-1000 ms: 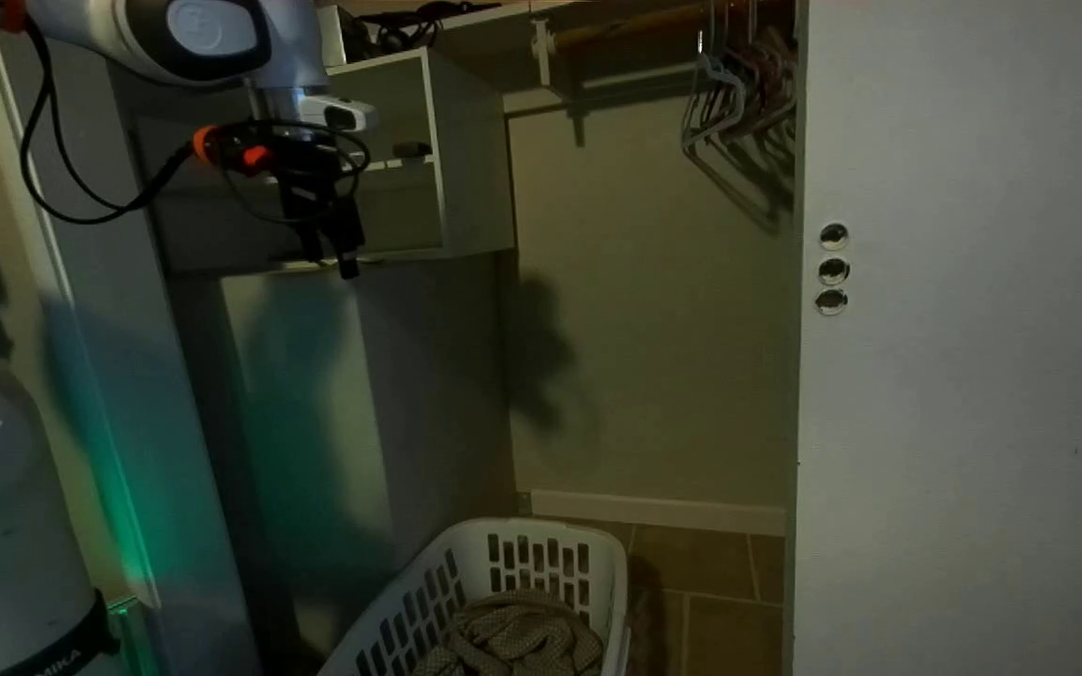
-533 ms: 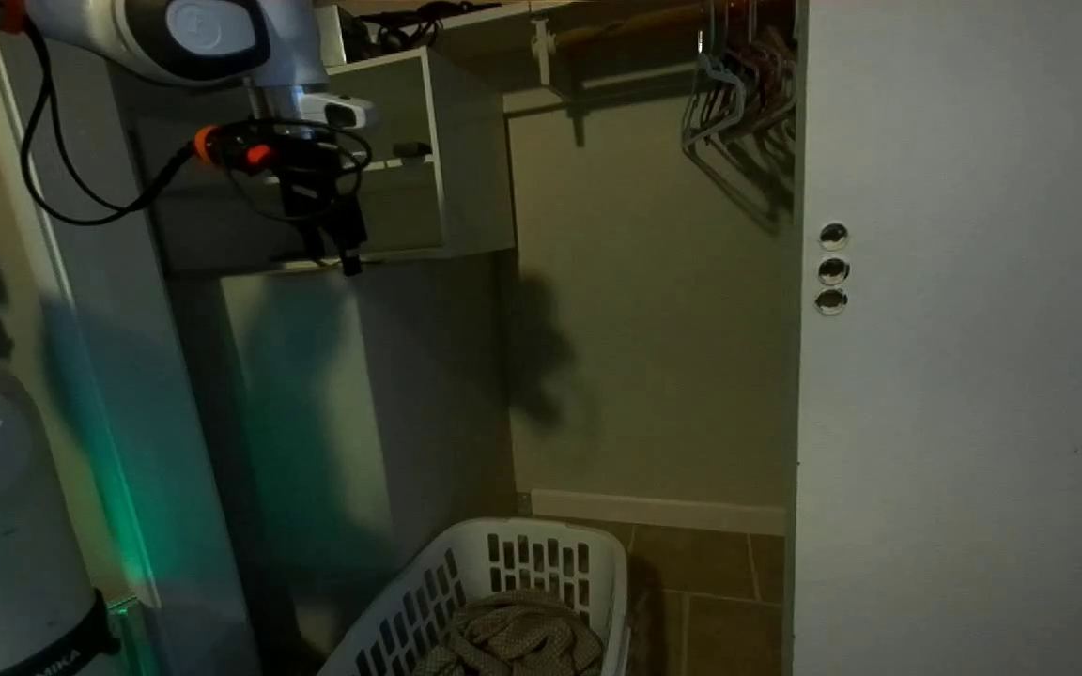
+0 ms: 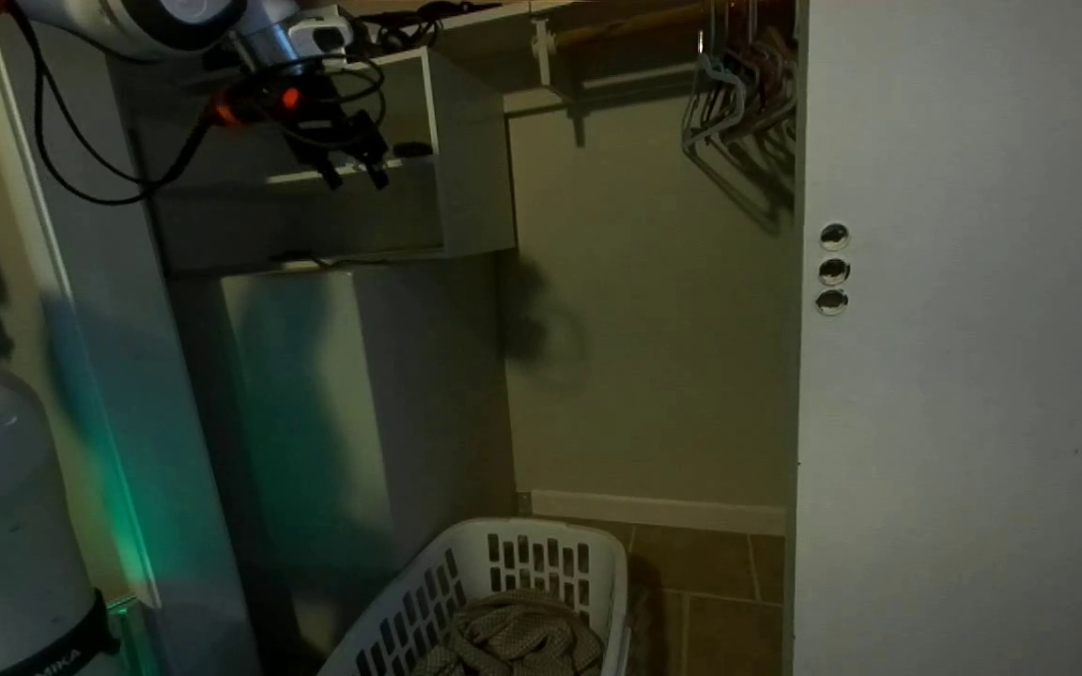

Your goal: Remove the black remote from the top shelf and put it on the bottom shelf

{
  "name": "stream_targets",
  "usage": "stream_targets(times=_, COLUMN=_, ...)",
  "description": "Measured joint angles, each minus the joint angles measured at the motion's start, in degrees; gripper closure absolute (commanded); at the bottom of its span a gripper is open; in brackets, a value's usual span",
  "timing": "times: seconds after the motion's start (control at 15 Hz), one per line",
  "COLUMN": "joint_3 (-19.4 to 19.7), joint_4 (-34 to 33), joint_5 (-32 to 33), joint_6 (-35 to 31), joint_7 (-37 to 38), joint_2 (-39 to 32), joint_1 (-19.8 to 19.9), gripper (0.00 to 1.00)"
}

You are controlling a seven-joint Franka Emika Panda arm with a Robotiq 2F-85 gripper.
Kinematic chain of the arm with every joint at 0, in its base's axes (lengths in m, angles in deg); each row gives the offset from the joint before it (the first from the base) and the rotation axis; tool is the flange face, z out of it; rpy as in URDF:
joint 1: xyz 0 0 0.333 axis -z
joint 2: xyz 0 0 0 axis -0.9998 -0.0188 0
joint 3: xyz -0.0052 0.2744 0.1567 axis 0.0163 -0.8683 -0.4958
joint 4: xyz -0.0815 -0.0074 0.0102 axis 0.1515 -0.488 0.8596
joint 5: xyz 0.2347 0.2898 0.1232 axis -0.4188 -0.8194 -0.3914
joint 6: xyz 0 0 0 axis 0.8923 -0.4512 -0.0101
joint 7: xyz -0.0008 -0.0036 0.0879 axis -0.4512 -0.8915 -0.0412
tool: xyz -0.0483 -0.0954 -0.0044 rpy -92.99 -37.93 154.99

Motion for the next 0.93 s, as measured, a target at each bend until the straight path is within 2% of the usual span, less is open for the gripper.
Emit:
stream_targets(times=0.2, joint_3=-0.4, joint_4=-5.7, joint_5=0.0, joint_6=-6.8, joint_7=-1.7, joint_2=-4.8, joint_1=-2.3, gripper=0.0)
stream_targets(times=0.4, joint_3=-0.6, joint_4=-12.4, joint_5=0.0, joint_6=-10.8, joint_7=-3.1, joint_2=-10.8, joint_1=-4.8, gripper=0.0)
stream_targets(times=0.67, joint_3=-1.0, joint_4=-19.8, joint_5=0.0, joint_6=-11.1, joint_7=-4.5, joint_2=-17.2, joint_1=-6.8, gripper=0.0)
stream_targets(times=0.93, joint_3=-1.0, joint_4=-20.8, joint_5=0.0, joint_6=-11.1, joint_7=-4.9, joint_2=-18.2, joint_1=-6.8, gripper=0.0)
